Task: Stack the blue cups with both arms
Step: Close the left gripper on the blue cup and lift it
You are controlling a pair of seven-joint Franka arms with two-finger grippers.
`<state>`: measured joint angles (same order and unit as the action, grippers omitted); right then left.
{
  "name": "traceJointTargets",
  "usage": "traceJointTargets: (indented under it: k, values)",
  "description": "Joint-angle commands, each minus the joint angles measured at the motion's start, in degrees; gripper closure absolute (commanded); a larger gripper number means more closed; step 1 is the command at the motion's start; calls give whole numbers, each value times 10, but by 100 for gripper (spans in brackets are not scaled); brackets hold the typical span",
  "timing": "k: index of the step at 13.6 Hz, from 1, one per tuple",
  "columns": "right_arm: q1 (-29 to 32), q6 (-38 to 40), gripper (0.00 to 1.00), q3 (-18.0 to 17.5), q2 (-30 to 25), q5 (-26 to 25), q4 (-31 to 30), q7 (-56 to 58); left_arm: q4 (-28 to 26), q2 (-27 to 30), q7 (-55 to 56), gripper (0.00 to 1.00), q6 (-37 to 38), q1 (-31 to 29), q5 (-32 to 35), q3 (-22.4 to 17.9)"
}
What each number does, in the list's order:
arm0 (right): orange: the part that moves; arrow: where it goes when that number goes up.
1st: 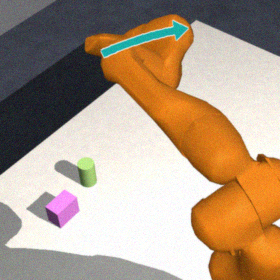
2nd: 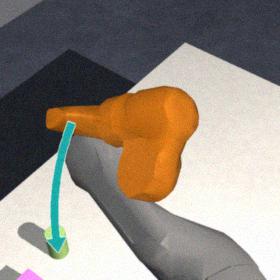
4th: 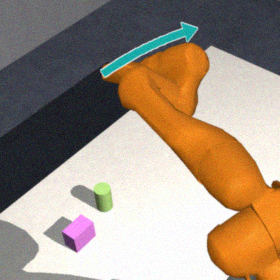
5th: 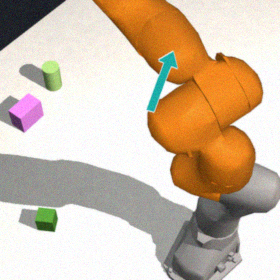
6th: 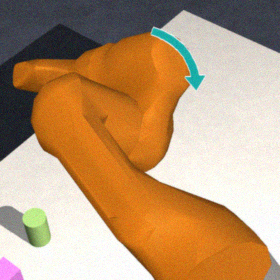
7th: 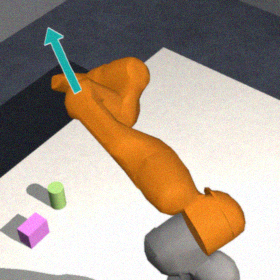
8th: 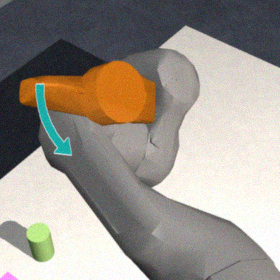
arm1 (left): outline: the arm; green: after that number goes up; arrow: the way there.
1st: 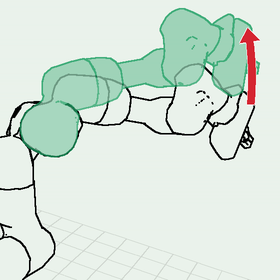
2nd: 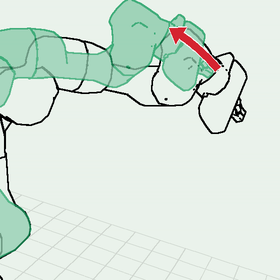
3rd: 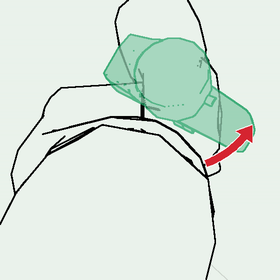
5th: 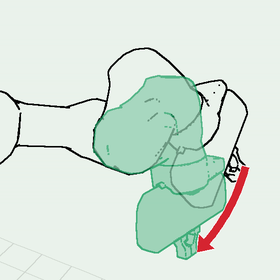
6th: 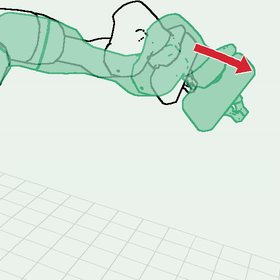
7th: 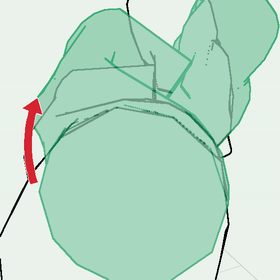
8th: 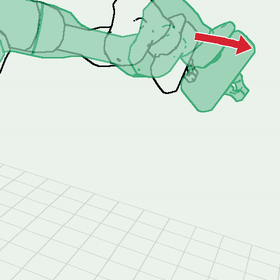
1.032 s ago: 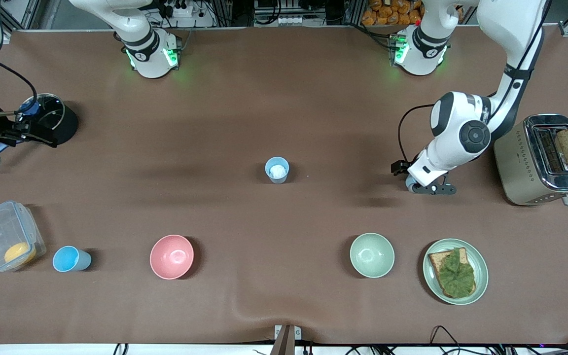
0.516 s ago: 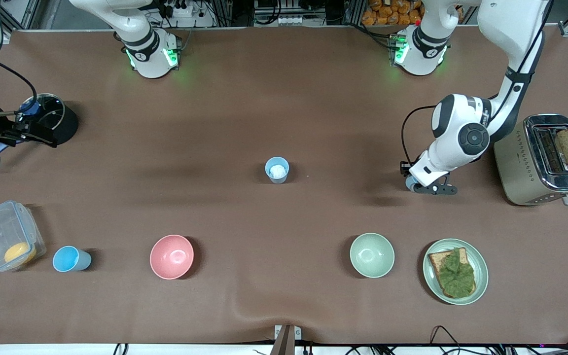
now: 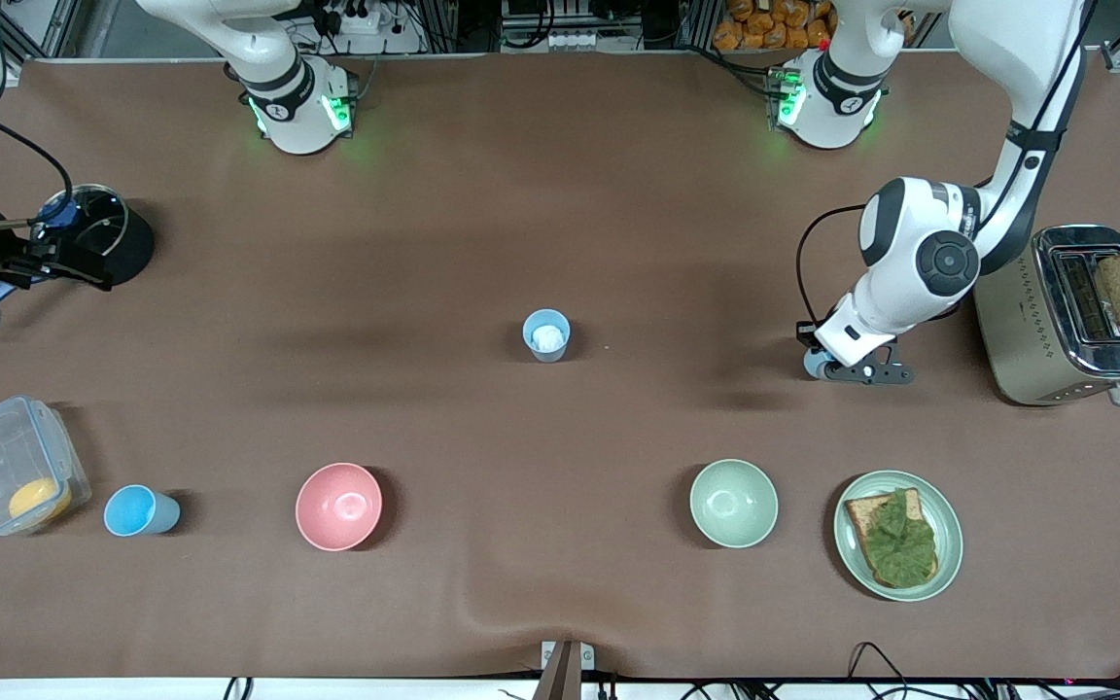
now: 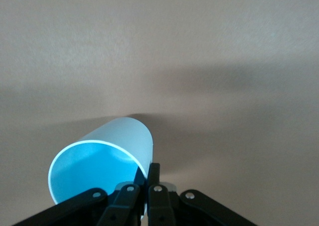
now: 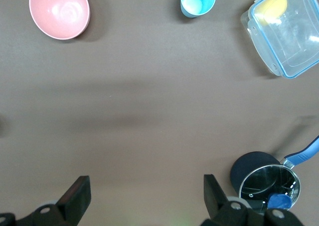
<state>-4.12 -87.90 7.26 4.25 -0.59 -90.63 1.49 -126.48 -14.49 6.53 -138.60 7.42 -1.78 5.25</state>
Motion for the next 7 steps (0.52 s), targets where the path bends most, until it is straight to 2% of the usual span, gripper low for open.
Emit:
traceJointTargets:
  k: [1,4,7]
  values:
    - [10,4,0,-9,-13,-12,-8,4,31,24,1,100,27,30,14,5]
    - [10,4,0,-8,-12,-13,-7,4,129,25,9,100,98,103,6,9]
    - [10,4,0,-9,-13,-13,-8,4,175,15,19,100,99,142,-26,41]
